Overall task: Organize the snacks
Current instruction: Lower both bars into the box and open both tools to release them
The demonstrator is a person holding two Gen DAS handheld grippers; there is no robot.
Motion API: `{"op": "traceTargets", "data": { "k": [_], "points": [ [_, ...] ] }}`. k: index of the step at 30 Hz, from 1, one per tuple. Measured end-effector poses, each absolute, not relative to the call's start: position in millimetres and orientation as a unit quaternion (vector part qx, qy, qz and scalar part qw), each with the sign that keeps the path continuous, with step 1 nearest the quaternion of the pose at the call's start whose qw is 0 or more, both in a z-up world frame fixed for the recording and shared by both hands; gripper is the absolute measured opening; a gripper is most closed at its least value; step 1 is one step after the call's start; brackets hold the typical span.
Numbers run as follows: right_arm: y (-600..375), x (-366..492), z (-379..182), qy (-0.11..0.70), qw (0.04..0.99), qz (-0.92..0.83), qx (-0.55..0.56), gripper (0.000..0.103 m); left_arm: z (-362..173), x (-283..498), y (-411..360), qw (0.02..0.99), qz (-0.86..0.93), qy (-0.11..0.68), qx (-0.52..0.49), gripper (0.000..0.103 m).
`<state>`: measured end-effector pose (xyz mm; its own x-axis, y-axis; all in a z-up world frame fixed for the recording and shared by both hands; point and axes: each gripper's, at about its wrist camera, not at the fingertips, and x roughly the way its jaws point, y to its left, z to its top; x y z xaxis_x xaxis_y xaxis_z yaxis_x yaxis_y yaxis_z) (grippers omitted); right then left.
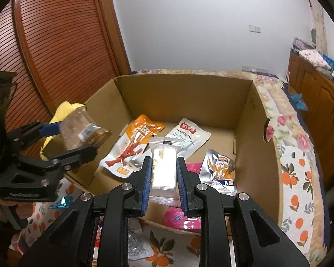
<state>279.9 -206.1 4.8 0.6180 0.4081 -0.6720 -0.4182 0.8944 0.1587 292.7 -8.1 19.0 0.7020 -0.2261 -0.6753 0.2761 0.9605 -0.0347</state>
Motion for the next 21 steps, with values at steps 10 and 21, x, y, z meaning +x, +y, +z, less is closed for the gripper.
{"op": "traceTargets", "data": {
  "k": [10,21],
  "points": [
    [-199.7,288.3,-2.8,0.385,0.896,0.22,-0.005,0.022,17.4,294.4,-4.0,0.919,-0.143,0.367,0.025,0.088],
    [-204.5,289.8,-5.3,0.39,0.894,0.218,0.012,0.025,18.7,291.0,-3.5,0.92,-0.148,0.363,0.026,0.089]
  ]
}}
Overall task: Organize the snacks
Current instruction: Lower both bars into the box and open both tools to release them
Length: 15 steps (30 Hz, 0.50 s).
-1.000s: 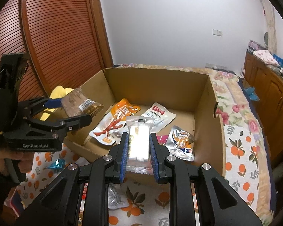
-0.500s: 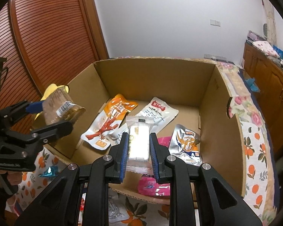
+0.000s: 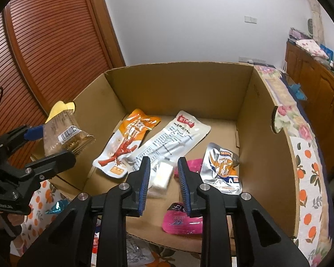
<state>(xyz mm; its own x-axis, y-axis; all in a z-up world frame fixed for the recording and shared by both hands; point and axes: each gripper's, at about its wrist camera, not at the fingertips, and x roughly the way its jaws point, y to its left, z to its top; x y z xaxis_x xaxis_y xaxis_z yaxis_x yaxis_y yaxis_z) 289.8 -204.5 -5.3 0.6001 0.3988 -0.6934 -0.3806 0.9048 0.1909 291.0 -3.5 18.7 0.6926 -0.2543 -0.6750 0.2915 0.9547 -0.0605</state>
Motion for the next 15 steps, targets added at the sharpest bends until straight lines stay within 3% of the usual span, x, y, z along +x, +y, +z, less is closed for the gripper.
{"op": "traceTargets", "data": {
  "k": [15],
  "points": [
    [-208.1,274.6,5.7,0.369,0.901,0.228,0.006,0.029,16.8,293.3,-6.8,0.919,-0.152,0.363,0.026,0.1]
  ]
}}
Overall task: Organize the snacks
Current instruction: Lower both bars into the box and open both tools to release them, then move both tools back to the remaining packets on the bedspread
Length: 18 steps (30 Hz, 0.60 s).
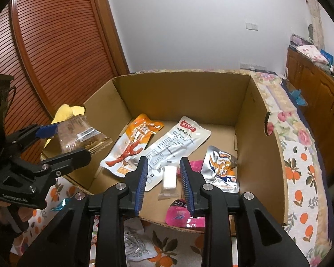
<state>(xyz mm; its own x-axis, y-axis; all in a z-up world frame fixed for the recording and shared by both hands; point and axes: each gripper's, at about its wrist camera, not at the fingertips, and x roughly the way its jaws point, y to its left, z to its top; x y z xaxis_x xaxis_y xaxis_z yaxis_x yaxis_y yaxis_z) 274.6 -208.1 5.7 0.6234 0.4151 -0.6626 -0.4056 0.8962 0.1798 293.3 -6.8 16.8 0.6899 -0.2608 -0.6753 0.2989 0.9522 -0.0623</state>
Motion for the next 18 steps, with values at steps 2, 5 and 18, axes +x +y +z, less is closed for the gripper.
{"op": "traceTargets", "data": {
  "k": [2,5,18],
  "points": [
    [-208.3,272.7,6.1,0.368,0.901,0.229,0.004,0.029,15.3,293.0,-8.7,0.918,-0.154,0.365,0.03,0.101],
    [-209.3,269.8,6.8,0.365,0.902,0.23,0.003,0.029,15.1,290.7,-12.1,0.92,-0.15,0.359,0.041,0.102],
    [-218.7,240.5,17.1,0.341,0.907,0.245,-0.001,0.029,38.2,261.8,-7.5,0.93,-0.164,0.327,0.03,0.103]
  ]
}}
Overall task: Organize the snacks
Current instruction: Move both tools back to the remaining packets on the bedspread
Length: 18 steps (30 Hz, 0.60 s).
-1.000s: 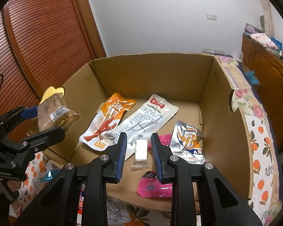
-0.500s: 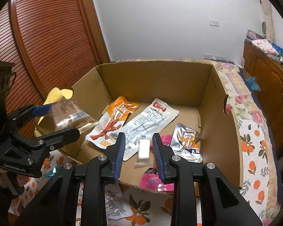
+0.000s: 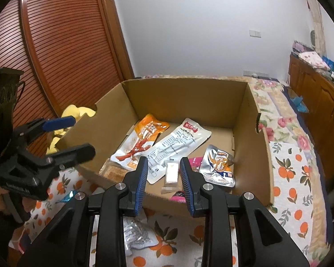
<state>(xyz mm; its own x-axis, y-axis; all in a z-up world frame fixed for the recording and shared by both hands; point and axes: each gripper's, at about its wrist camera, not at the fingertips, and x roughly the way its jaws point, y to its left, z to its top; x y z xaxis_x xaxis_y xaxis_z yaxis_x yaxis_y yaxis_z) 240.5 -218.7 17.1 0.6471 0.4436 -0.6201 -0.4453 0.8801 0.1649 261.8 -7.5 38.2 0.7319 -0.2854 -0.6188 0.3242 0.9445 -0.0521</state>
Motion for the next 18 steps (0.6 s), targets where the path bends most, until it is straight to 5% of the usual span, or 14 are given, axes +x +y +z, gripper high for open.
{"op": "traceTargets", "data": {
  "k": [18],
  "points": [
    [-209.1,161.7,-9.1,0.335,0.894,0.296,-0.039,0.047,23.1,164.4,29.4,0.932,-0.162,0.32,0.042,0.103]
  ]
}}
